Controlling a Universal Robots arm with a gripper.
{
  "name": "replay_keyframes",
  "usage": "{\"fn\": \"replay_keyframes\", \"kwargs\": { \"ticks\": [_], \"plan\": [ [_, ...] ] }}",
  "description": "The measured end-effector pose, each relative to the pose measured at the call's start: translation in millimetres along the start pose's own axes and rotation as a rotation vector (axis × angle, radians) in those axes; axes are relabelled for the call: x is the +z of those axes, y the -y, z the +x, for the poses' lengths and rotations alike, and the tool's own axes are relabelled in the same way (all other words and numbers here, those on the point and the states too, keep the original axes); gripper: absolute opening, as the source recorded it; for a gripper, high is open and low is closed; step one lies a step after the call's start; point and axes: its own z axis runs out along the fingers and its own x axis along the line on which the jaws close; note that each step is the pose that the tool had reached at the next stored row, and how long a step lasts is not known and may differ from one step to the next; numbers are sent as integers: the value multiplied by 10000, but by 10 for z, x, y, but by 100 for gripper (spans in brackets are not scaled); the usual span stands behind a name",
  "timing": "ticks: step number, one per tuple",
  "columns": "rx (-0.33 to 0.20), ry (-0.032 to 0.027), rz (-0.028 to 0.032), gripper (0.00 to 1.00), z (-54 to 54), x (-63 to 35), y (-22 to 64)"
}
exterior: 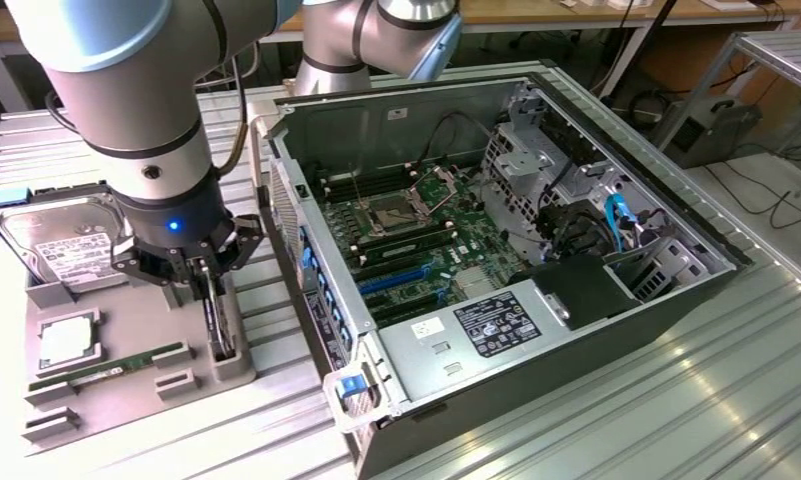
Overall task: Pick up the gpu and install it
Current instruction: 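Pick up the gpu and move the gpu toward the slot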
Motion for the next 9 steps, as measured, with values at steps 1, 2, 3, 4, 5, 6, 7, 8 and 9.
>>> {"fn": "replay_keyframes", "kwargs": {
  "ticks": [1,2,3,4,5,6,7,8,9],
  "plan": [
    [-586,-21,-19,26,0,1,0],
    [-852,-30,-29,26,0,2,0],
    [-982,-35,-32,26,0,2,0],
    [-983,-35,-33,26,0,2,0],
    [-984,-35,-34,26,0,2,0],
    [-984,-36,-33,26,0,2,0],
    [-964,-35,-32,26,0,2,0],
    [-858,-31,-29,26,-1,2,0],
    [-774,-28,-26,26,-1,2,1]
  ]
}}
